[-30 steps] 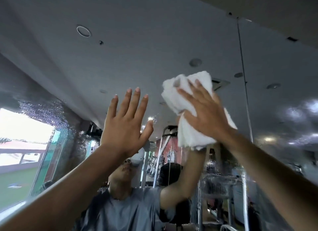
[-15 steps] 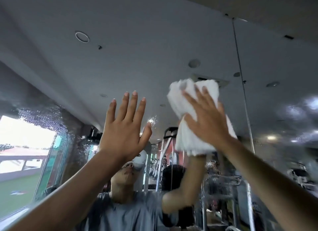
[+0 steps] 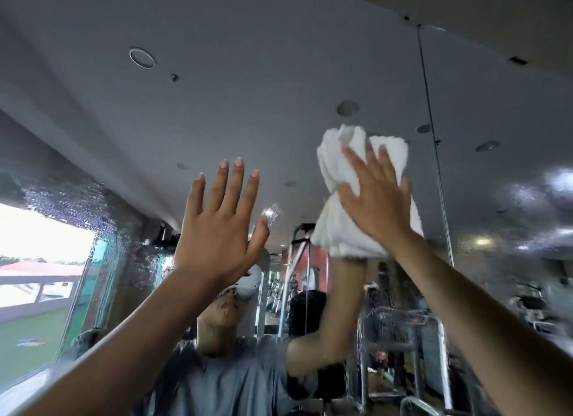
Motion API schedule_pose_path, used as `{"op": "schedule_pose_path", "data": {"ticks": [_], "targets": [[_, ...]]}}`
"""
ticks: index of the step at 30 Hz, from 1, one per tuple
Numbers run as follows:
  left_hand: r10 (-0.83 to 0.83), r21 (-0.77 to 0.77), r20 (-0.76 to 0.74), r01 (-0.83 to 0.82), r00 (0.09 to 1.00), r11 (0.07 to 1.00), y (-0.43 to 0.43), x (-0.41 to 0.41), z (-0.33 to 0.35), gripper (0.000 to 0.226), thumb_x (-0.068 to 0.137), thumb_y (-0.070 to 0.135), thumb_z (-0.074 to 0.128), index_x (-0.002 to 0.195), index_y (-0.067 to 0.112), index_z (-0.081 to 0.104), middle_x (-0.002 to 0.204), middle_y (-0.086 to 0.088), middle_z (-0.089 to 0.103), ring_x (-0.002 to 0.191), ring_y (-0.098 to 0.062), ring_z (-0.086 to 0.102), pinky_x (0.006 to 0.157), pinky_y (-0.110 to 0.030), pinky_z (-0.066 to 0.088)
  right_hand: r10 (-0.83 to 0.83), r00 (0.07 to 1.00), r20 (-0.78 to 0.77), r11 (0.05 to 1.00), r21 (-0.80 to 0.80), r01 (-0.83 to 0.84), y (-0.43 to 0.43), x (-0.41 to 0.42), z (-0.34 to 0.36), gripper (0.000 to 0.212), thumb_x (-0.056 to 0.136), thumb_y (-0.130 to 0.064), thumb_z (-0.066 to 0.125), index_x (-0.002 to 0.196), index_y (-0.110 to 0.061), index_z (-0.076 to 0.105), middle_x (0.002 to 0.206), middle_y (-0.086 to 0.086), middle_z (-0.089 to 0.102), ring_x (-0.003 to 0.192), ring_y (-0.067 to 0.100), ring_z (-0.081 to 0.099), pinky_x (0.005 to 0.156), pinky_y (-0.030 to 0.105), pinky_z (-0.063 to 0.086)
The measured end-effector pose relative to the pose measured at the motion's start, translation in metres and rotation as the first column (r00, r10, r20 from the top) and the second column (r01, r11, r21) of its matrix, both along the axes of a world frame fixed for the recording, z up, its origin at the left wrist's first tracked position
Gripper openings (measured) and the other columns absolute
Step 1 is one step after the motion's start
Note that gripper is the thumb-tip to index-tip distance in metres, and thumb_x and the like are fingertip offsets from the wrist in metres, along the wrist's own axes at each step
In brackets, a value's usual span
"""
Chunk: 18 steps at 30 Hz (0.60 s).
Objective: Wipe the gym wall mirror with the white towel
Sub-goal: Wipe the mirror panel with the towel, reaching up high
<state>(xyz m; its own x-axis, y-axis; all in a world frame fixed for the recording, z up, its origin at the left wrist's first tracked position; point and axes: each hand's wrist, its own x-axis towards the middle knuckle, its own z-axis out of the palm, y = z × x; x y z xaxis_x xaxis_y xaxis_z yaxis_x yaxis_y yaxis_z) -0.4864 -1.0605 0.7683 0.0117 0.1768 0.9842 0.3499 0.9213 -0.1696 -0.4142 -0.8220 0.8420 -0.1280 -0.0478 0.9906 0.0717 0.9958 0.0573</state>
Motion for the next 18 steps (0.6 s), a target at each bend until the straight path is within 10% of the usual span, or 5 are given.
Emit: {"op": "schedule_pose_path", "data": {"ticks": [3, 10, 18], "targets": [[-0.022, 0.002, 0.005, 0.022, 1.000, 1.000, -0.002, 0.001, 0.000, 0.070, 0.099, 0.051, 0.011, 0.160, 0.017, 0.018, 0.167, -0.008, 0.011, 0.155, -0.024, 0.007, 0.124, -0.048, 0.004, 0.022, 0.999, -0.032, 0.992, -0.126, -0.025, -0.039, -0.007, 0.027, 0.065, 0.096, -0.051, 0.037, 0.157, -0.041, 0.018, 0.169, -0.005, 0.004, 0.155, 0.022, -0.001, 0.119, 0.063, 0.006], [-0.017, 0.005, 0.004, 0.017, 1.000, 1.000, -0.002, 0.001, -0.002, 0.070, 0.100, 0.052, 0.011, 0.159, 0.017, 0.023, 0.167, -0.006, 0.013, 0.155, -0.022, 0.010, 0.124, -0.048, 0.006, -0.007, 1.000, 0.028, 0.898, 0.440, -0.006, -0.029, -0.011, -0.064, 0.070, 0.091, -0.057, 0.036, 0.157, -0.039, 0.019, 0.168, -0.004, 0.011, 0.155, 0.020, 0.003, 0.120, 0.059, 0.008], [-0.036, 0.032, 0.011, 0.036, 0.999, 0.999, -0.002, 0.004, -0.004, 0.069, 0.100, 0.052, 0.006, 0.160, 0.019, 0.022, 0.167, -0.005, 0.013, 0.155, -0.022, 0.010, 0.123, -0.047, 0.004, 0.000, 0.999, -0.036, 1.000, 0.005, 0.000, -0.058, -0.014, -0.005, 0.068, 0.092, -0.057, 0.023, 0.157, -0.042, 0.014, 0.168, -0.006, 0.000, 0.155, 0.019, -0.006, 0.120, 0.061, 0.002]]}}
